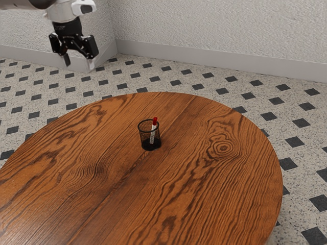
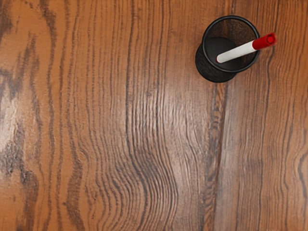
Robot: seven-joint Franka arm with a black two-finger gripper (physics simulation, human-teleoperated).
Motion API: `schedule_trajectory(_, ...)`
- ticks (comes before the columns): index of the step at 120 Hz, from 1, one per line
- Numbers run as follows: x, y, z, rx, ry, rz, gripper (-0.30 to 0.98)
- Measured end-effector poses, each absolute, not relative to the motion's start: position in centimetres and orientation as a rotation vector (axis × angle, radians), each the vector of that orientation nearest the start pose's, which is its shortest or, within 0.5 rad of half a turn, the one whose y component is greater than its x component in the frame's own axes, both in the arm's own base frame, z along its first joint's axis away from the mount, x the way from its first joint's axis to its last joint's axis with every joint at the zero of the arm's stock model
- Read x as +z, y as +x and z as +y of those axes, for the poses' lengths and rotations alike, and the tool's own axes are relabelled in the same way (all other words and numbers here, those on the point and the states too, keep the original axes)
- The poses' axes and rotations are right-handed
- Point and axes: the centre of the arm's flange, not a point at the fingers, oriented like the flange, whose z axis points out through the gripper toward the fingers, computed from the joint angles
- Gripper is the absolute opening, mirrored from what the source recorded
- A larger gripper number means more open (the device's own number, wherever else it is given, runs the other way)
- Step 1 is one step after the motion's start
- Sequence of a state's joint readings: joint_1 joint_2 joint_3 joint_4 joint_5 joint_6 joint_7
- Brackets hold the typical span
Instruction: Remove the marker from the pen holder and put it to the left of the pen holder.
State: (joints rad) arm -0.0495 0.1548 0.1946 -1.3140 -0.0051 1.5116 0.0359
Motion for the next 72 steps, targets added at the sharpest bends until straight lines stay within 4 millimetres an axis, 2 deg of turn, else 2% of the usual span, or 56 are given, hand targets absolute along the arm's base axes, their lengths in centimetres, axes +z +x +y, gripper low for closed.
schedule_trajectory(20,65.2,59.1,7.0,-0.064,-3.109,-0.144,0.67)
schedule_trajectory(27,64.6,59.5,6.5,-0.049,-3.109,-0.13,0.67)
schedule_trajectory(40,58.3,62.7,3.7,0.101,-3.104,-0.058,0.67)
schedule_trajectory(52,55.5,64.2,1.3,0.134,-3.099,0.004,0.67)
schedule_trajectory(61,52.6,65.6,-0.1,0.166,-3.09,0.038,0.67)
schedule_trajectory(72,51.0,66.7,-2.7,0.129,-3.082,0.101,0.67)
